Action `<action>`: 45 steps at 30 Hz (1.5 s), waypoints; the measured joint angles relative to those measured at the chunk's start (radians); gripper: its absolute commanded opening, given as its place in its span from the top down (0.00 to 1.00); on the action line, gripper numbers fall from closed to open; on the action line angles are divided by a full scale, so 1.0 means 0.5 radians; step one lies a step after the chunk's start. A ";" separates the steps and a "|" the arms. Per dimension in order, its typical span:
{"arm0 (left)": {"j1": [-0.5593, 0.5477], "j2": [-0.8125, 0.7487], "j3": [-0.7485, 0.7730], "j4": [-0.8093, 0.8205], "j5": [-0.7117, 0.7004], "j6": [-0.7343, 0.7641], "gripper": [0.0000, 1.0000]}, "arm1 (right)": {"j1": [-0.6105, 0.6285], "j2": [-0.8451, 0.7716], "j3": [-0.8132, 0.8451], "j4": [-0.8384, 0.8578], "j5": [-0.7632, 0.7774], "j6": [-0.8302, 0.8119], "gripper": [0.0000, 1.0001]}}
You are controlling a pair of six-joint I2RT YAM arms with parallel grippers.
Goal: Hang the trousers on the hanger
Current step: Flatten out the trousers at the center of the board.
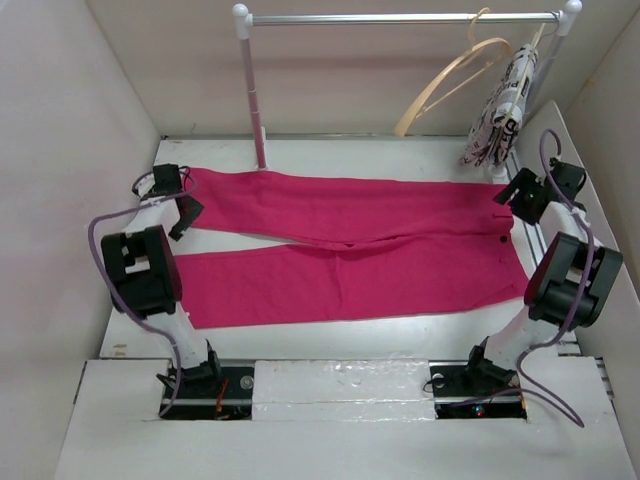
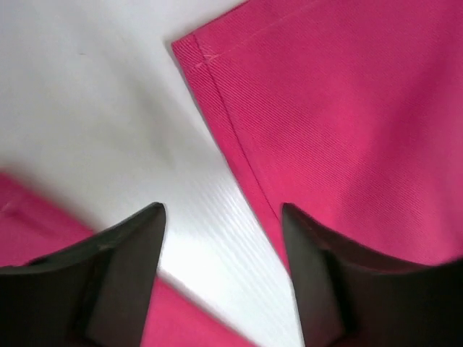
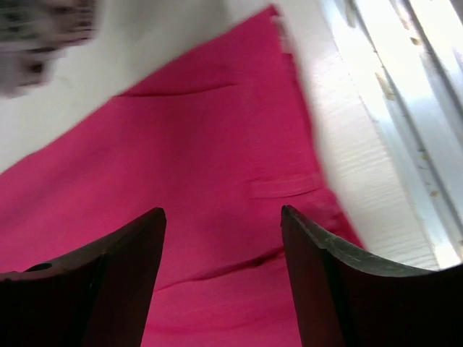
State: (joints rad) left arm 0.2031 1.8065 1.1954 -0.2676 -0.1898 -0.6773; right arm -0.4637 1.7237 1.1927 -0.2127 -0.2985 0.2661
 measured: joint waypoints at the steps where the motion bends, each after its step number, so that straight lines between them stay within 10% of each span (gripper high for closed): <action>1: -0.014 -0.095 -0.032 -0.015 -0.014 0.000 0.36 | 0.034 -0.069 -0.027 -0.005 -0.009 0.014 0.32; 8: -0.088 -1.038 -0.417 -0.057 -0.063 -0.043 0.44 | 0.780 -0.884 -0.408 0.120 -0.057 0.126 0.99; 14: -0.043 -1.328 -0.900 -0.192 0.053 -0.128 0.51 | 1.558 -1.161 -0.842 0.213 -0.152 0.158 1.00; 17: -0.023 -1.250 -1.080 -0.253 0.133 -0.177 0.73 | 1.834 -1.168 -0.961 0.166 -0.143 0.140 1.00; 19: -0.021 -1.163 -1.124 -0.246 0.172 -0.187 0.90 | 1.956 -1.171 -0.990 0.138 -0.132 0.125 1.00; 29: 0.002 -0.437 -0.660 -0.072 0.253 -0.169 0.99 | 2.097 -1.480 -1.012 -0.053 0.069 0.102 0.98; 33: -0.002 -0.111 -0.286 -0.034 0.258 -0.141 0.96 | 2.097 -1.622 -1.012 -0.143 0.159 0.101 0.96; 37: -0.048 -0.131 -0.241 -0.037 0.217 -0.090 0.72 | 2.097 -1.701 -1.012 -0.239 0.195 0.086 0.90; 45: 0.097 -1.128 -0.602 -0.091 0.124 -0.053 0.61 | 2.097 -1.770 -1.017 -0.322 0.181 0.047 0.76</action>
State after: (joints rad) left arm 0.2516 1.2423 0.8944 -0.3130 -0.1280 -0.7040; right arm 0.5846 0.8387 0.6842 -0.3737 -0.2081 0.2897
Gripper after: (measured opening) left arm 0.390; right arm 0.233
